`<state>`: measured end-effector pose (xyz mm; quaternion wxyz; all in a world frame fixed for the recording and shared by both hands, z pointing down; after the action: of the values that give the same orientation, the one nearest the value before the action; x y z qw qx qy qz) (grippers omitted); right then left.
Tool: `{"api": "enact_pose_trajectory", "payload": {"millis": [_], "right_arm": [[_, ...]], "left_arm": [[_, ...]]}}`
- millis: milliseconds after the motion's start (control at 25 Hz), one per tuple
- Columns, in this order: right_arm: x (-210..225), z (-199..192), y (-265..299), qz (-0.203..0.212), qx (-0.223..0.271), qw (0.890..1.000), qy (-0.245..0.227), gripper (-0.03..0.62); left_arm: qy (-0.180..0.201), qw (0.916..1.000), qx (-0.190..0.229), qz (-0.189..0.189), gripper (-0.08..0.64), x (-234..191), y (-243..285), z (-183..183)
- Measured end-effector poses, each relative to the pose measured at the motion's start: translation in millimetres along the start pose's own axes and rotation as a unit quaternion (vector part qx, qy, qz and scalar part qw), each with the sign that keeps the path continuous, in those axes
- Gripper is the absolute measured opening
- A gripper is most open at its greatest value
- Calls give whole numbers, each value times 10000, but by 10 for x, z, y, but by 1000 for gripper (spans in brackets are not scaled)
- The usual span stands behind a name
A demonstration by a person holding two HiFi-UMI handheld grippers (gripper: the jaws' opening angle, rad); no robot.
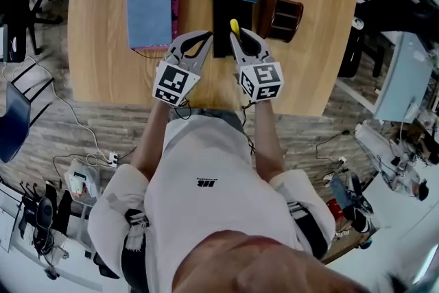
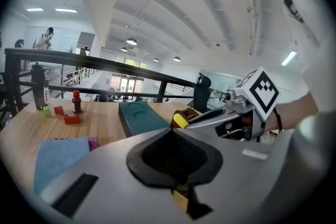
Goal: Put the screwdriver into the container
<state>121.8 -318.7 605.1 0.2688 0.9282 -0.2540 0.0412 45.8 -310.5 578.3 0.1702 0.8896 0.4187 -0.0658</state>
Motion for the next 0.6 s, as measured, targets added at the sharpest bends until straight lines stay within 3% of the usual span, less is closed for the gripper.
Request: {"api": "enact_pose_trajectory", "payload": {"millis": [600], "right_arm": [[91, -381, 386, 55, -639, 9979, 15, 61]], "left_arm": [[-160, 9994, -301, -44, 9, -184, 146, -385]]}}
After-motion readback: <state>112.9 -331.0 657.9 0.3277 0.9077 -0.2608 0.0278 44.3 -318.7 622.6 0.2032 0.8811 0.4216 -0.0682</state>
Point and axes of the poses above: the fingertips, and each gripper's own axes: y forward along the fingers, x to its right, z out of its top, the point moved 1 cm from there along -y, backward along the fingers, and after that the axes turned 8 degrees about x, right-handed, at the moved point
